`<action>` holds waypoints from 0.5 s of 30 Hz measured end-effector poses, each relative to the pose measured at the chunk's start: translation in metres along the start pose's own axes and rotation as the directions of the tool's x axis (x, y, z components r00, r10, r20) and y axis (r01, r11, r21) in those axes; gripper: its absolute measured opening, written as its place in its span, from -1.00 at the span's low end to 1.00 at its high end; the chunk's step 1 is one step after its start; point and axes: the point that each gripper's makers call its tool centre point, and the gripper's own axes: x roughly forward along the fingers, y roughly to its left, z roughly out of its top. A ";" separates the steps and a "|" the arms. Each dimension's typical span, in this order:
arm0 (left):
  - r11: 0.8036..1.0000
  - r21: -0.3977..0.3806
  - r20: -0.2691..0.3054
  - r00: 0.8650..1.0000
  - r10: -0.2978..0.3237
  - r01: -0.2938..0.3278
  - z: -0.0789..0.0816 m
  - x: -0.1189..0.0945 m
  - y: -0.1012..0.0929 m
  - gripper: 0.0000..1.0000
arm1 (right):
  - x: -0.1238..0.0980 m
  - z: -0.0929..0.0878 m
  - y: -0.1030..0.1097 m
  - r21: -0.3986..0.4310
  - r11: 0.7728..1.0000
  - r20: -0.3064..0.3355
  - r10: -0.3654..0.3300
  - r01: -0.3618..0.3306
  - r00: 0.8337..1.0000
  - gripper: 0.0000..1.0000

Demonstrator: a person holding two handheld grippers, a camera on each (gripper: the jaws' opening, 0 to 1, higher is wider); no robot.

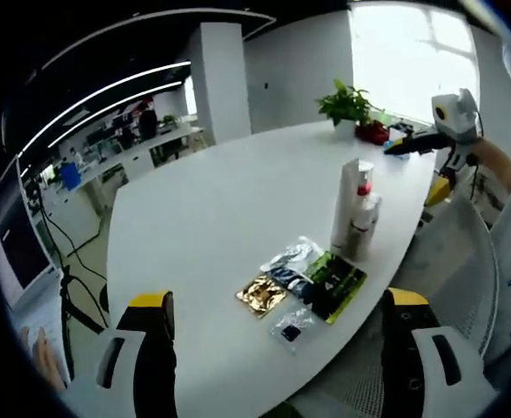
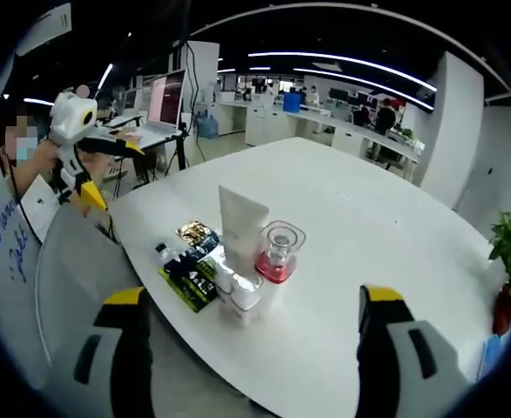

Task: Arrange the skincare products in the storage area until every visible bottle or jar stands upright without overlapping.

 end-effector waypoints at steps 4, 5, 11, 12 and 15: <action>1.000 -0.004 0.001 1.000 0.002 -0.002 -0.001 -0.001 -0.001 0.95 | 0.000 -0.001 0.000 0.002 1.000 -0.003 0.003 -0.003 1.000 0.99; 1.000 -0.005 -0.001 1.000 0.004 -0.004 -0.001 -0.001 -0.001 0.95 | 0.000 -0.002 0.000 0.001 1.000 -0.006 0.004 -0.004 1.000 0.99; 1.000 -0.013 -0.006 1.000 0.008 -0.008 -0.003 -0.001 -0.001 0.95 | 0.001 -0.004 0.000 0.000 1.000 -0.011 0.007 -0.007 1.000 0.99; 1.000 -0.015 -0.006 1.000 0.007 -0.008 -0.003 -0.001 -0.001 0.95 | 0.001 -0.004 0.000 0.000 1.000 -0.011 0.008 -0.008 1.000 0.99; 1.000 -0.013 -0.008 1.000 0.006 -0.007 -0.003 0.000 -0.001 0.94 | 0.001 -0.004 0.000 -0.003 1.000 -0.013 0.009 -0.009 1.000 0.99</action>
